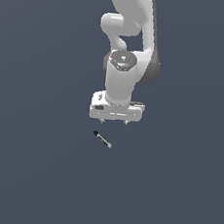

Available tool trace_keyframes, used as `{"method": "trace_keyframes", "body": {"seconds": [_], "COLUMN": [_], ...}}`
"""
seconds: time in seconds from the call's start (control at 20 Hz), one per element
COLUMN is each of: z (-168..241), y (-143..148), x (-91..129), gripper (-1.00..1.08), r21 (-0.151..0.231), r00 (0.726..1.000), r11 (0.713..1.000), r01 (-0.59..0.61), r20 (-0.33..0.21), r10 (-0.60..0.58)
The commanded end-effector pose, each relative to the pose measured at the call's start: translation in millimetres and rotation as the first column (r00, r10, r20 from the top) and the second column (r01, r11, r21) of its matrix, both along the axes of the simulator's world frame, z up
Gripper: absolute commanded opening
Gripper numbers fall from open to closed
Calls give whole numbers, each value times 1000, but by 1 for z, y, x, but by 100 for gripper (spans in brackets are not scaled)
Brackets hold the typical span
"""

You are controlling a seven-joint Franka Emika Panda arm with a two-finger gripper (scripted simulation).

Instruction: Pick up the object and move it to a goal position.

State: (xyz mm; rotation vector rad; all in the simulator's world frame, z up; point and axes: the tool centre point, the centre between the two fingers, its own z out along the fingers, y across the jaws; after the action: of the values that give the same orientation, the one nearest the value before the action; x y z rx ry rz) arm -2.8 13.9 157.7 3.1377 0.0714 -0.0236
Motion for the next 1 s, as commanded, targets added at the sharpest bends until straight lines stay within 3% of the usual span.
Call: {"method": "trace_keyframes", "body": {"seconds": [0.0, 0.5, 0.95], "z": [0, 10, 7], "y": [0, -7, -8], "x": [0, 4, 4], "gripper": [100, 100, 100], "r21": [0, -33, -34], "r00": [1000, 999, 999], "r11": [1000, 999, 998], "r01": [0, -24, -43], "r20": [0, 26, 25], "r10": [0, 25, 44]}}
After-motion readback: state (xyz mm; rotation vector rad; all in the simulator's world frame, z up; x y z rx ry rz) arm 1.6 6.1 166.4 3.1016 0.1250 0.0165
